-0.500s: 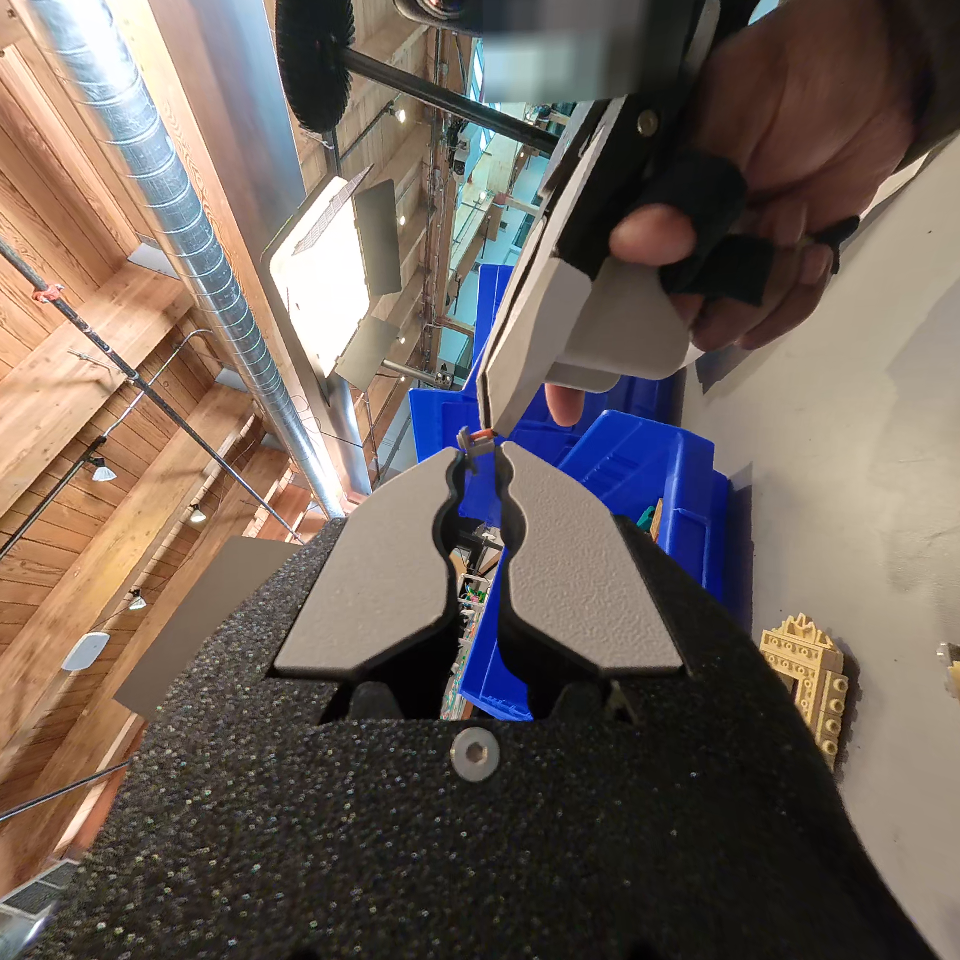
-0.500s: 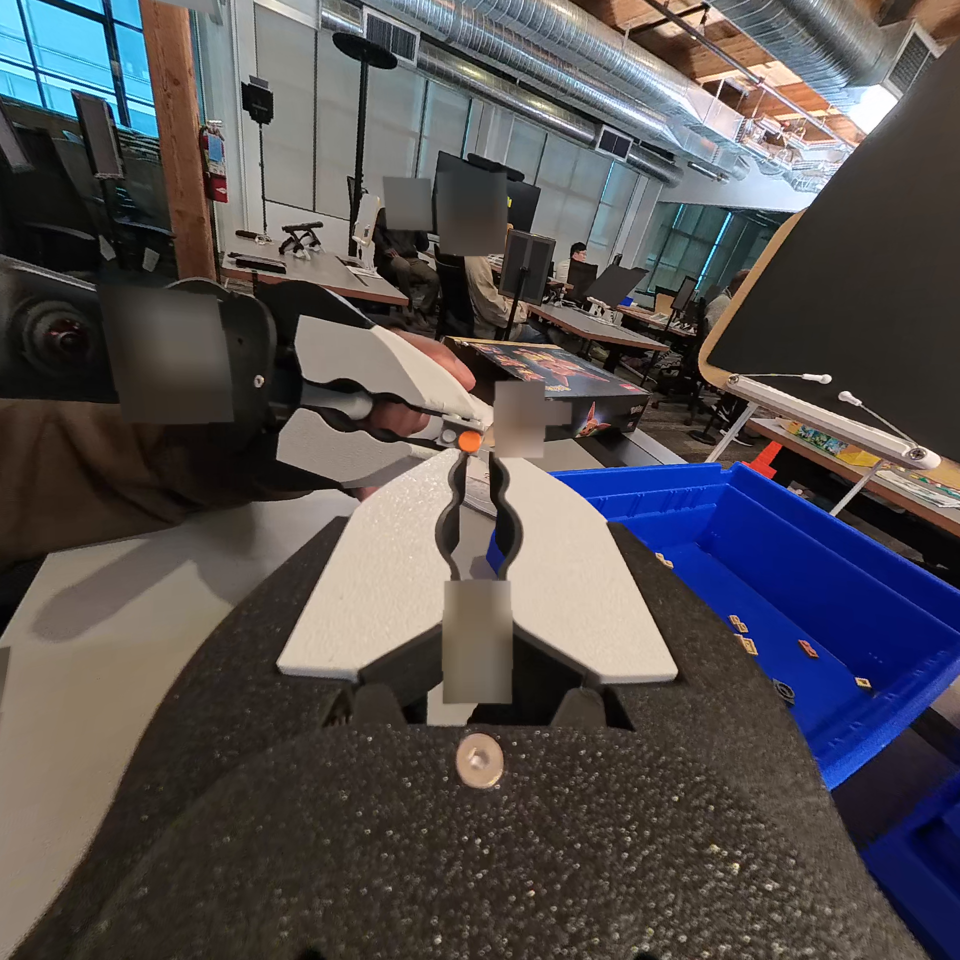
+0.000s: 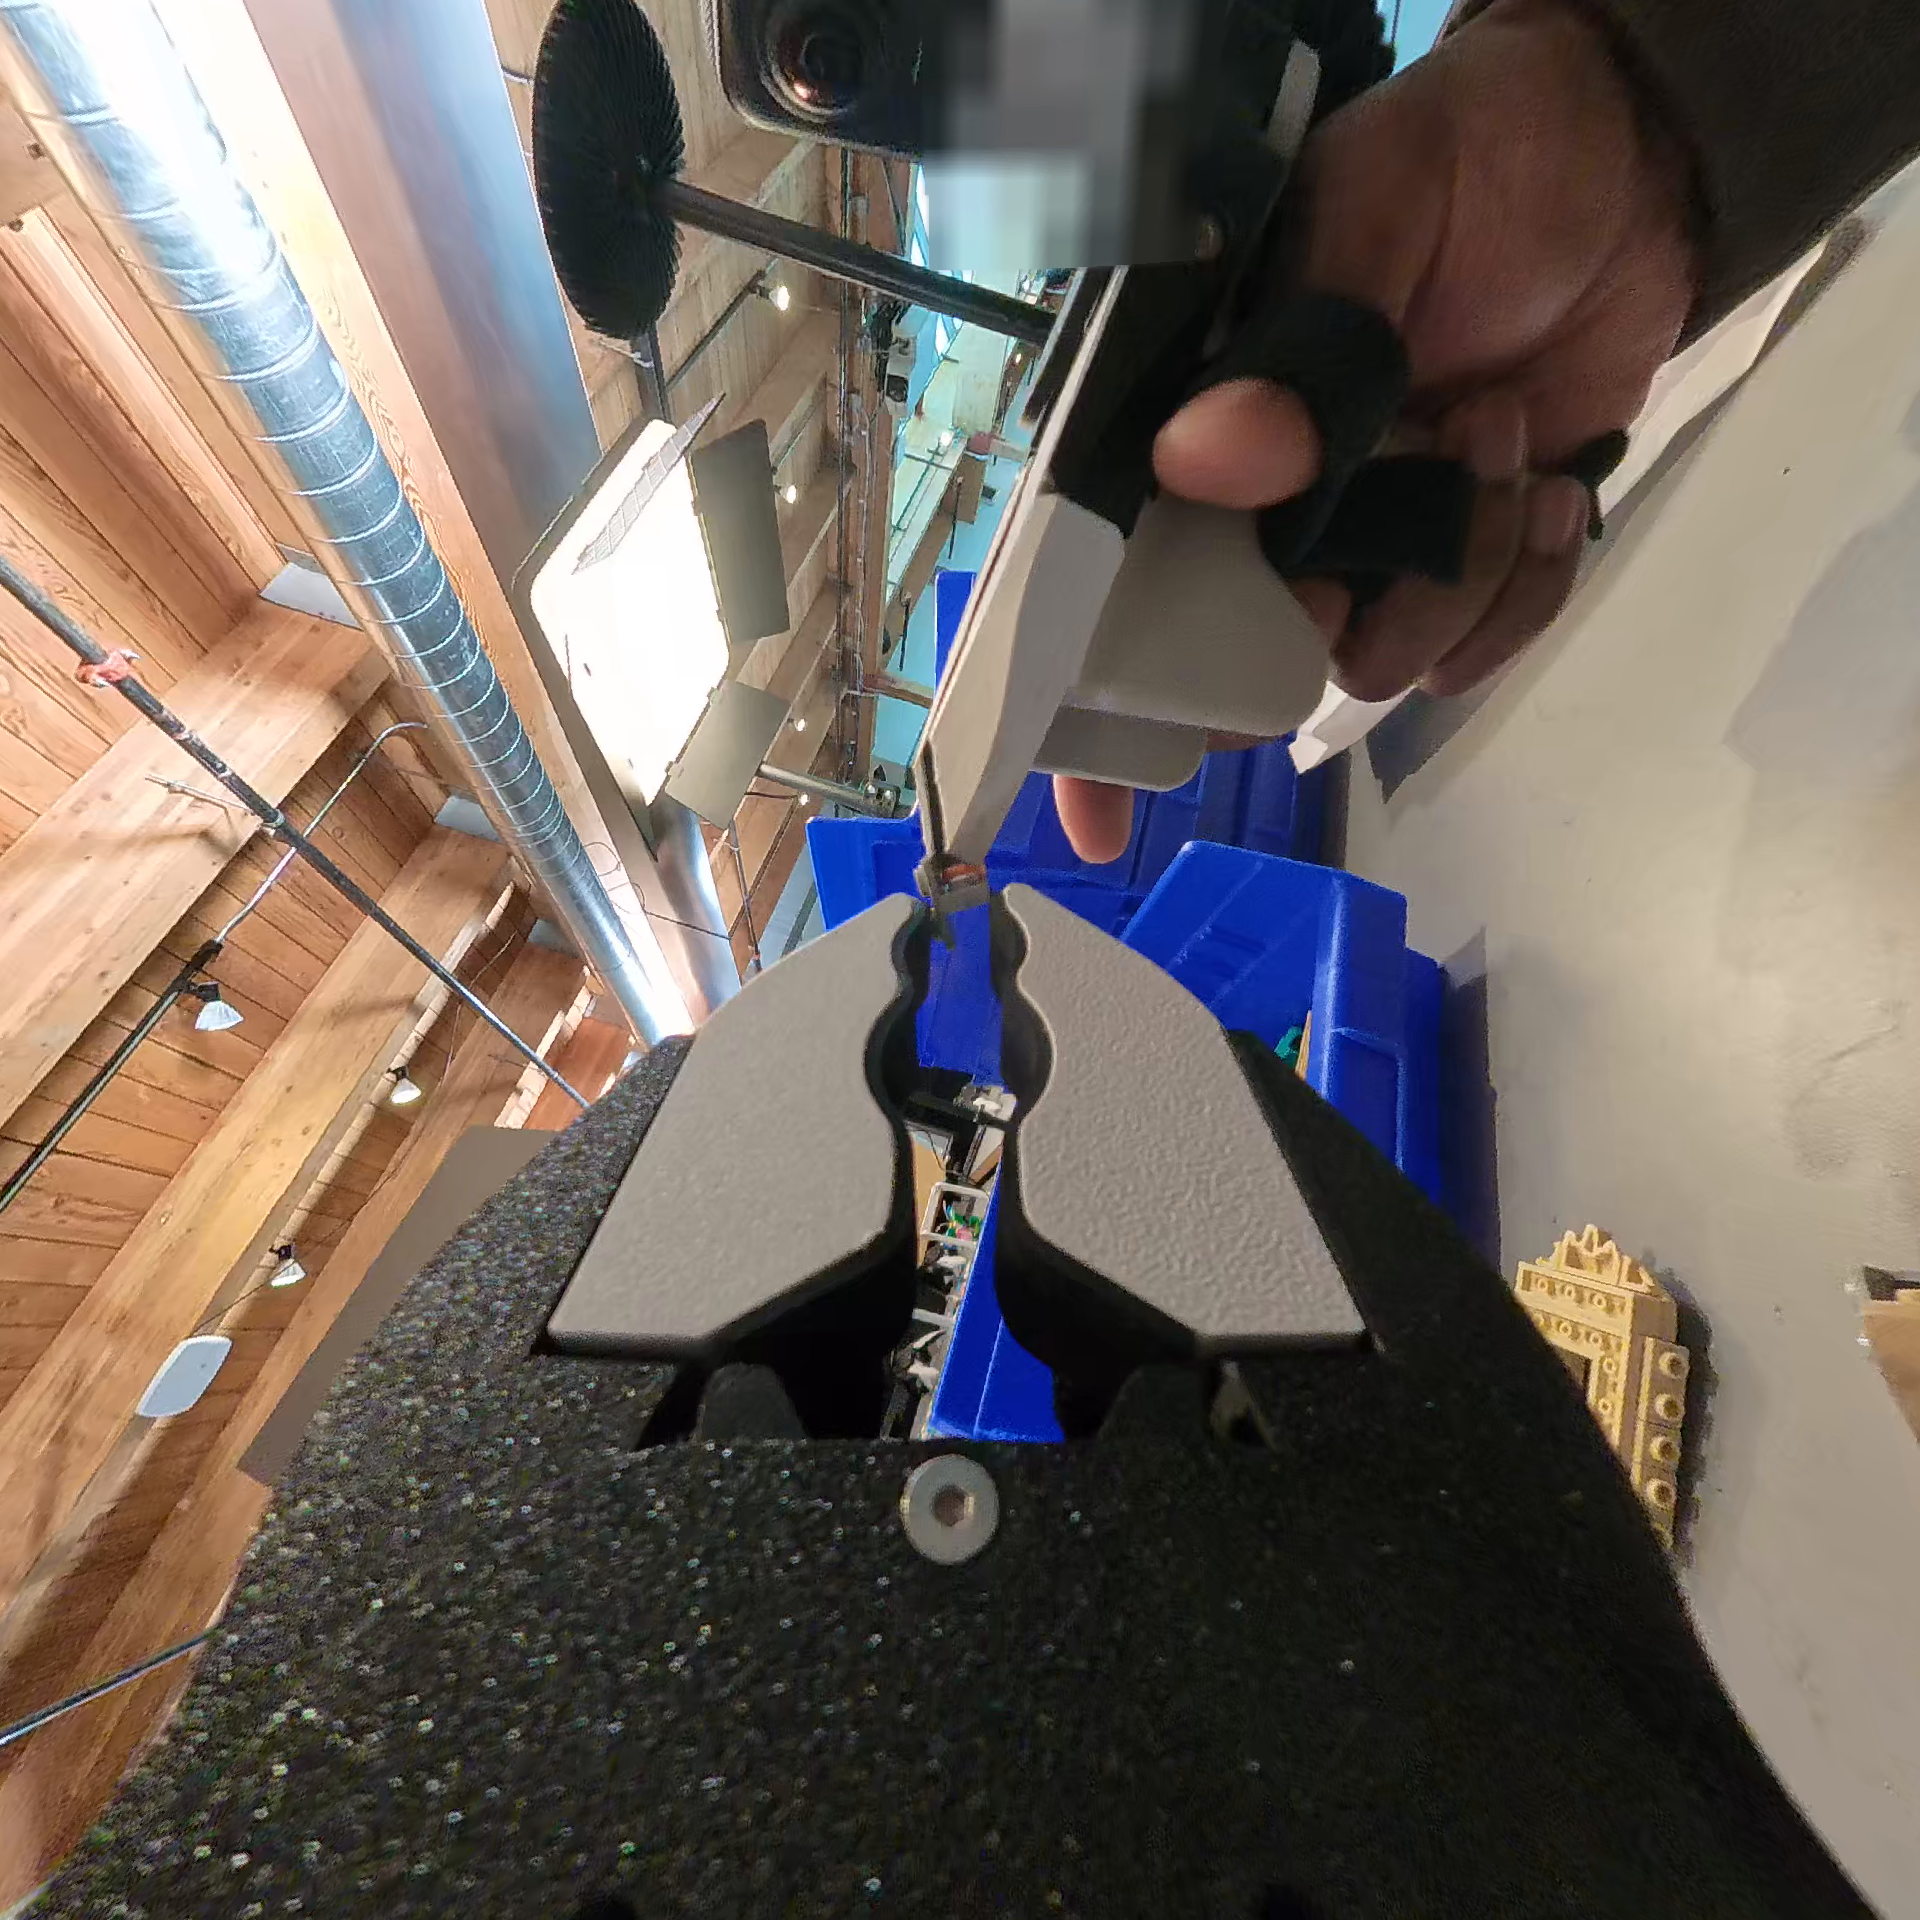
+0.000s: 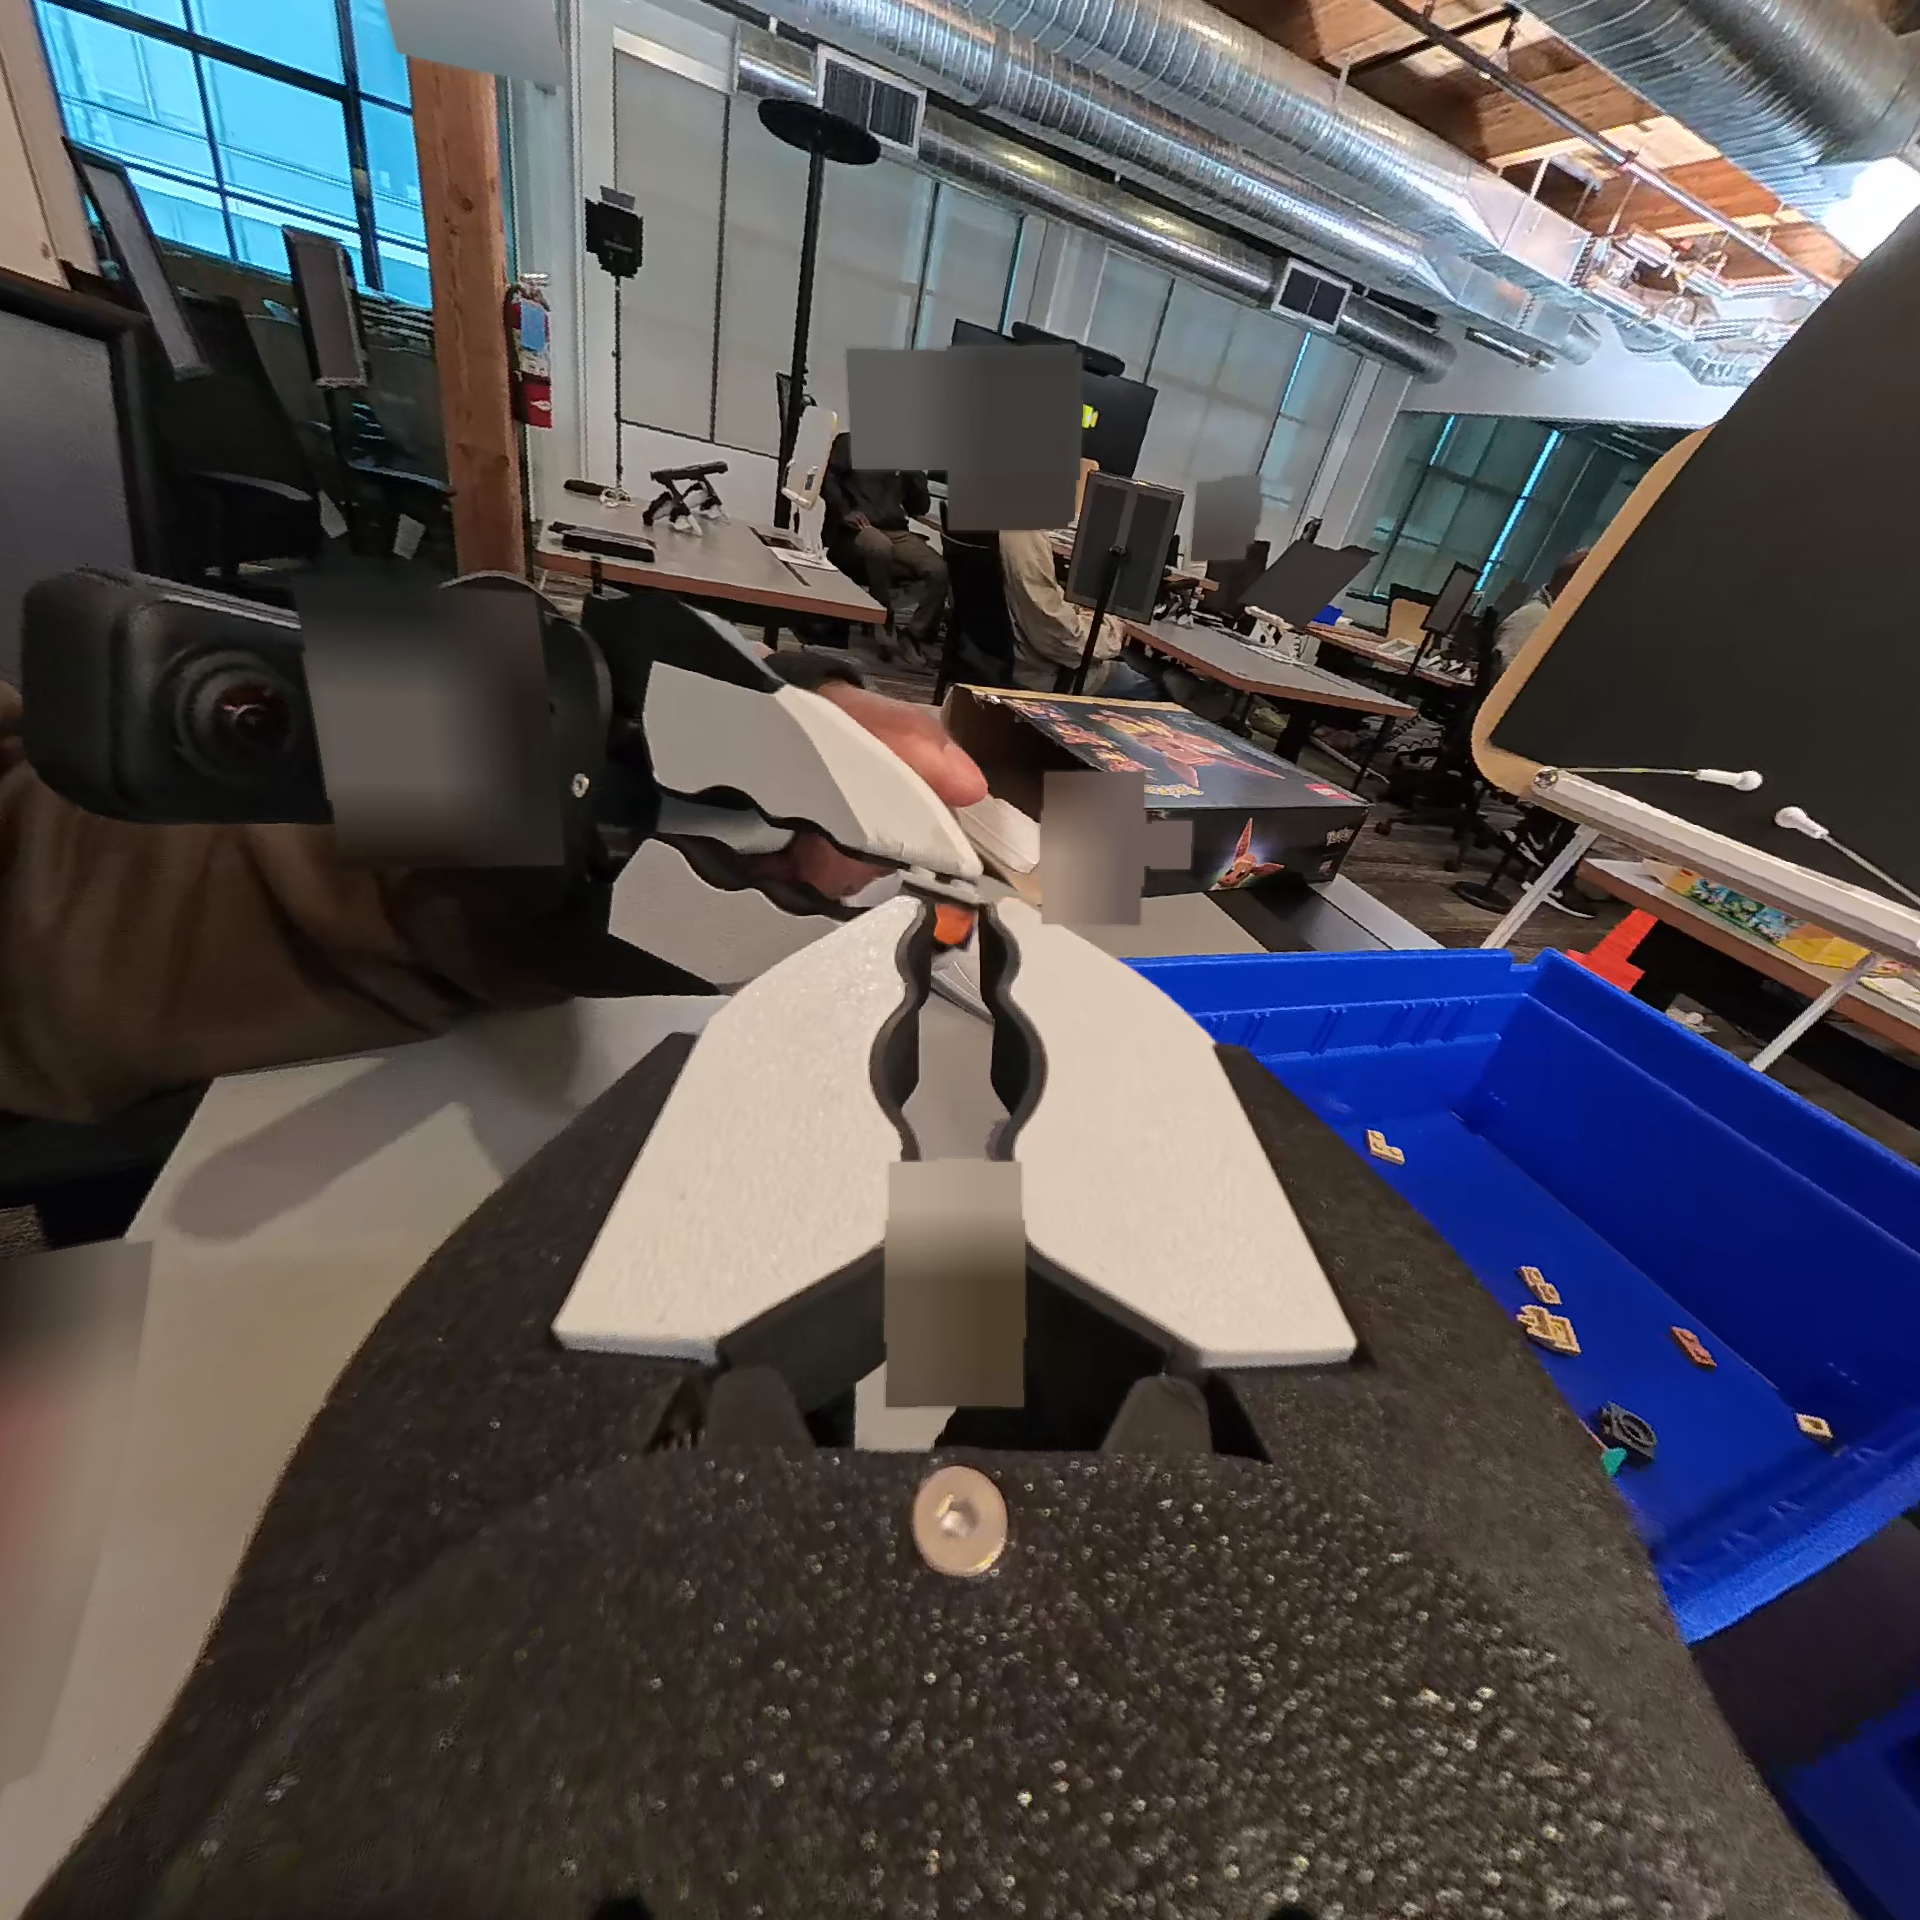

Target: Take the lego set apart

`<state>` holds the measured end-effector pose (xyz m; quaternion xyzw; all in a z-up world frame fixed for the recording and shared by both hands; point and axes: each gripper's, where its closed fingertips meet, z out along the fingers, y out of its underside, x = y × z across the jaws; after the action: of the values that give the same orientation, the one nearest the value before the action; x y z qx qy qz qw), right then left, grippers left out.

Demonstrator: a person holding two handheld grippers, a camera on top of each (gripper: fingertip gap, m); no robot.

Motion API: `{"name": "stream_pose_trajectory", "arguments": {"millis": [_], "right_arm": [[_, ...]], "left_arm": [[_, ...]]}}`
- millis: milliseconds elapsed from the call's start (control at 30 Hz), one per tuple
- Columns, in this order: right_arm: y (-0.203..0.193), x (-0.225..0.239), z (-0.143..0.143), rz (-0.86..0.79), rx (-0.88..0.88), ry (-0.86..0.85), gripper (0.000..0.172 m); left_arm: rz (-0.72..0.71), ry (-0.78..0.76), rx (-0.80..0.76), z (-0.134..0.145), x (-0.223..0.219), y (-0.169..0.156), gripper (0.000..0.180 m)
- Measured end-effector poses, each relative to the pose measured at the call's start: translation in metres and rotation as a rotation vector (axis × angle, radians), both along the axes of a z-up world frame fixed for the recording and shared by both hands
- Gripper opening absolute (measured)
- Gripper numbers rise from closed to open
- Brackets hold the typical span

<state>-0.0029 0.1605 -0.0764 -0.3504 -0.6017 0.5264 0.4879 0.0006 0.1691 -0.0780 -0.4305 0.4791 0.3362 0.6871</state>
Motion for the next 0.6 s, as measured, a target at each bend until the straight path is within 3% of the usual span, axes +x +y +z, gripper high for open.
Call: {"name": "stream_pose_trajectory", "arguments": {"millis": [333,600], "right_arm": [[-0.012,0.012,-0.002,0.156,-0.066,-0.066,0.011],[-0.016,0.012,-0.006,0.148,0.001,-0.07,0.011]], "left_arm": [[-0.089,0.014,0.026,0.003,0.012,-0.01,0.01],[-0.112,0.026,0.012,0.001,0.016,-0.013,0.011]]}}
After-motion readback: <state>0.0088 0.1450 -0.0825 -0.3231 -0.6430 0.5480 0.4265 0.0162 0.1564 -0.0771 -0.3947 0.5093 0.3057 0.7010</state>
